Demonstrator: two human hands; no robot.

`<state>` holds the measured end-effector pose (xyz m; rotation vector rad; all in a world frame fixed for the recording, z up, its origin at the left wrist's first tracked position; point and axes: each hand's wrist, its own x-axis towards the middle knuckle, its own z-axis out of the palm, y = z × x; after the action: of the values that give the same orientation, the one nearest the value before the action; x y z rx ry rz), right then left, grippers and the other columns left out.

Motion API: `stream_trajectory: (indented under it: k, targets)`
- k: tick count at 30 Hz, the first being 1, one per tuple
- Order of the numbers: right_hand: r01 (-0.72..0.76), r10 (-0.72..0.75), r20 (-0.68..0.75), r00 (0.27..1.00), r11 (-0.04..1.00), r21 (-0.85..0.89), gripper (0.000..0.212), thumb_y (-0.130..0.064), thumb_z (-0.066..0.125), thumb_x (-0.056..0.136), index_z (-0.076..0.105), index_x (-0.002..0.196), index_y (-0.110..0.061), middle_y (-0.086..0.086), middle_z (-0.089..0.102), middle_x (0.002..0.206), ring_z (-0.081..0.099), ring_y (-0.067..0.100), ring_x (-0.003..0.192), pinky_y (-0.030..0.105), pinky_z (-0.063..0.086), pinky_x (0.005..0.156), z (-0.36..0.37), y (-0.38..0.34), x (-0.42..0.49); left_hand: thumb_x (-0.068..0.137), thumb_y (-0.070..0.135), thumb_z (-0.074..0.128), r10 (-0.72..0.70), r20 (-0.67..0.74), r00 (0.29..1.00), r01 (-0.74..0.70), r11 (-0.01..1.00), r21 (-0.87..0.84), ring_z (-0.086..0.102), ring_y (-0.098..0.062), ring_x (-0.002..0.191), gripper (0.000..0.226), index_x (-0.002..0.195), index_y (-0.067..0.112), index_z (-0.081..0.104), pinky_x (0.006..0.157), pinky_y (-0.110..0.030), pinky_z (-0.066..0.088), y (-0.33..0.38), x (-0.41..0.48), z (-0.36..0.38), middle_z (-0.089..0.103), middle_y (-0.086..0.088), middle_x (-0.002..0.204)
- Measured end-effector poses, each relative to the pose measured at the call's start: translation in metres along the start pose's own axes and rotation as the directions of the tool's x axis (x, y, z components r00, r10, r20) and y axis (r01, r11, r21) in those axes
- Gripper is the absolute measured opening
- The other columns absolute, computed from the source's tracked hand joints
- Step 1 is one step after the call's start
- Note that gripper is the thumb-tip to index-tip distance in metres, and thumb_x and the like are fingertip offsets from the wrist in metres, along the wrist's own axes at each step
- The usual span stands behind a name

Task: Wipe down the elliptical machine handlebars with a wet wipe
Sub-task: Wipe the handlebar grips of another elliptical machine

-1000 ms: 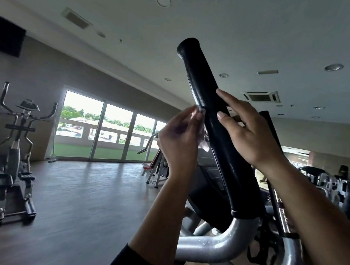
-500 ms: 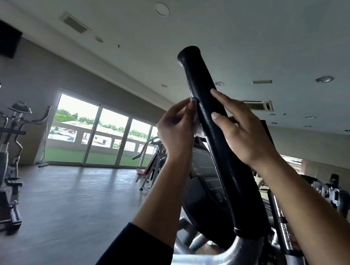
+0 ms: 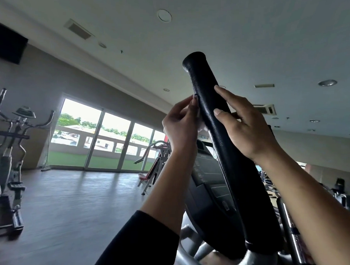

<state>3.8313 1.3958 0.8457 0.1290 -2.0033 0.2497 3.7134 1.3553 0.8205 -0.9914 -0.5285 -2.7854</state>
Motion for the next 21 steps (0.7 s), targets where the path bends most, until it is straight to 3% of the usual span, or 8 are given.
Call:
stream_trajectory:
  k: [2,5,11,16,21]
  targets:
    - [-0.001,0.001,-0.004,1.0,1.0,-0.007,0.049,-0.021,0.054,0.095,0.044,0.141,-0.034,-0.006,0.05,0.134,0.05,0.009,0.121,0.027,0.037,0.106,0.002,0.0,0.002,0.086,0.01,0.069,-0.002,0.047,0.999,0.003,1.0,-0.02,0.068,-0.022,0.07,0.013,0.098,0.005,0.071,0.064,-0.03,0.056,-0.005,-0.006,-0.006,0.072,-0.017,0.083]
    - [-0.007,0.007,0.0,1.0,1.0,-0.017,0.049,-0.02,0.054,0.095,0.043,0.142,-0.034,-0.006,0.05,0.133,0.049,0.009,0.121,0.025,0.036,0.105,0.002,0.0,0.006,0.084,0.011,0.07,0.008,0.117,0.993,-0.006,1.0,-0.02,0.07,-0.032,0.082,0.019,0.101,0.002,0.071,0.072,-0.037,0.057,-0.006,-0.008,-0.016,0.072,-0.022,0.091]
    - [-0.035,0.035,0.018,0.999,0.999,-0.012,0.05,-0.022,0.052,0.096,0.041,0.143,-0.035,-0.009,0.048,0.124,0.052,0.012,0.116,0.026,0.038,0.102,0.002,-0.004,0.014,0.081,0.016,0.075,-0.007,-0.009,1.0,0.008,1.0,0.029,0.069,-0.026,0.076,0.022,0.1,0.006,0.073,0.08,-0.046,0.056,0.011,0.029,0.004,0.074,-0.018,0.09]
    - [-0.046,0.046,-0.006,0.999,0.999,0.003,0.05,-0.021,0.054,0.094,0.044,0.141,-0.034,-0.009,0.048,0.124,0.052,0.012,0.116,0.027,0.039,0.103,0.004,-0.005,0.019,0.082,0.007,0.072,-0.025,0.117,0.993,0.022,0.999,0.026,0.07,-0.025,0.076,0.019,0.1,0.0,0.071,0.07,-0.033,0.058,0.01,0.019,-0.008,0.073,-0.018,0.09]
    - [-0.054,0.054,0.034,0.998,0.999,0.003,0.05,-0.023,0.054,0.094,0.043,0.141,-0.037,-0.009,0.049,0.133,0.052,0.009,0.114,0.019,0.037,0.095,0.002,-0.005,0.02,0.08,0.014,0.076,0.011,-0.071,0.997,-0.007,0.999,0.047,0.069,-0.02,0.074,0.021,0.099,0.007,0.073,0.075,-0.035,0.057,0.018,0.044,0.008,0.074,-0.014,0.089]
